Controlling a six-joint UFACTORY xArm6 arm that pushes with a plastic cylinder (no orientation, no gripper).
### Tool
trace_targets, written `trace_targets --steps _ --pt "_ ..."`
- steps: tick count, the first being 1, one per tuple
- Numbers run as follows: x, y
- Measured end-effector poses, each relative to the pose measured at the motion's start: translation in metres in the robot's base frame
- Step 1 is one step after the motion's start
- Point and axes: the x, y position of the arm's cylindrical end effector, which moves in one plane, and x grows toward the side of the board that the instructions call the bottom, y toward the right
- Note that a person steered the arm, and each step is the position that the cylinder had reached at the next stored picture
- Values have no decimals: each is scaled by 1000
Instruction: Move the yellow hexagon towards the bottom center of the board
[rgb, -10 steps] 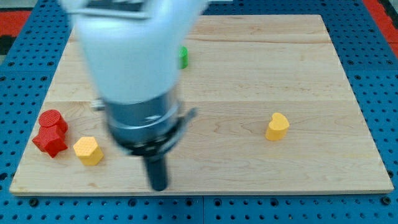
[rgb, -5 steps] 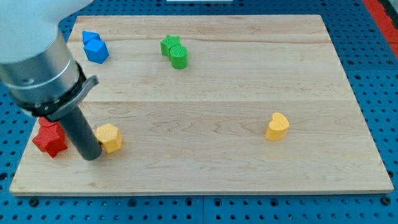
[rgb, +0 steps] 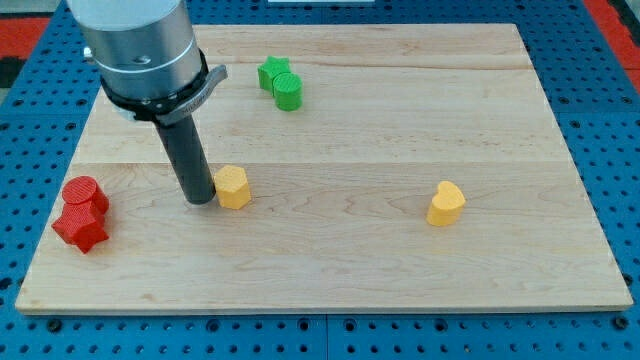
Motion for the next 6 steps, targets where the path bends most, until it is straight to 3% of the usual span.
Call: trace_targets --steps 3,6 --pt "-28 48" --pt "-2 91"
